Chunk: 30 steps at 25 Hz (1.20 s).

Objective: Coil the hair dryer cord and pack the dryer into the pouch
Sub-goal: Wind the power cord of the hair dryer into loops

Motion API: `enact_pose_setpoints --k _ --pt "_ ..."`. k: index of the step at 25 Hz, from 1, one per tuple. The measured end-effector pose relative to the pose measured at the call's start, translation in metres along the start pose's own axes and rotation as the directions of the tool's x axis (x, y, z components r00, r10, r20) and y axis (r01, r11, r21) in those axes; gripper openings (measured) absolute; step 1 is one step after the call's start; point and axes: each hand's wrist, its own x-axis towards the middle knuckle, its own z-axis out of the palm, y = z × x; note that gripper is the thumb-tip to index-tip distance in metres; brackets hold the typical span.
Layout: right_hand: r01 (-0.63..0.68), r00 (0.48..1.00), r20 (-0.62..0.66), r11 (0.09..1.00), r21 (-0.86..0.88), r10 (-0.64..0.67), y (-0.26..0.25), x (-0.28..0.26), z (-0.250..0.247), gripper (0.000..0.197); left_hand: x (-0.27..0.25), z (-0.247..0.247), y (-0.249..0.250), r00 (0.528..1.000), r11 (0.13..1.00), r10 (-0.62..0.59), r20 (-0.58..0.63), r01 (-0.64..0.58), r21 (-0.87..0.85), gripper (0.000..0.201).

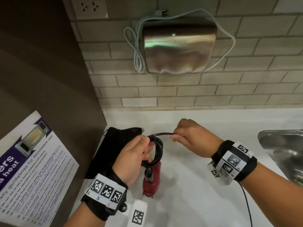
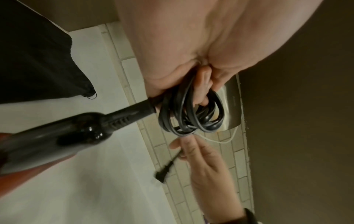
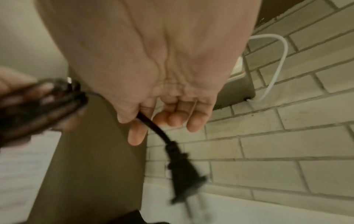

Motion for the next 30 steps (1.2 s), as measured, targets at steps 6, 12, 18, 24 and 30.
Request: enact_pose_setpoints --k 6,12,18,24,30 --pt "-0.302 0.952 0.091 0.944 0.13 0.292 0.0 0.004 0.036 0.039 -0.005 0.014 0.007 0.998 0.983 -0.023 0.065 0.034 -0.182 0.016" --pt "-0.257 0.877 0.143 0.197 0.946 0.458 -0.045 0.008 0.04 0.023 0.001 0.014 -0.012 0.998 0.994 0.046 -0.032 -0.049 -0.094 0.026" --pt "-0.298 0.873 0.27 0.004 0.955 0.407 -0.051 0.011 0.057 0.044 0.01 0.006 -0.021 0.999 0.999 0.047 -0.018 -0.047 0.006 0.022" --pt "-0.351 0.887 0.391 -0.19 0.917 0.246 -0.068 0.007 0.061 0.046 0.012 0.003 -0.017 0.997 0.99 -0.026 -0.07 0.016 -0.142 0.037" --pt "-0.11 0.928 -0.236 0.817 0.566 0.289 -0.086 -0.006 0.036 0.055 0.022 -0.001 -0.022 0.971 0.995 -0.007 -0.237 -0.017 -0.096 0.035"
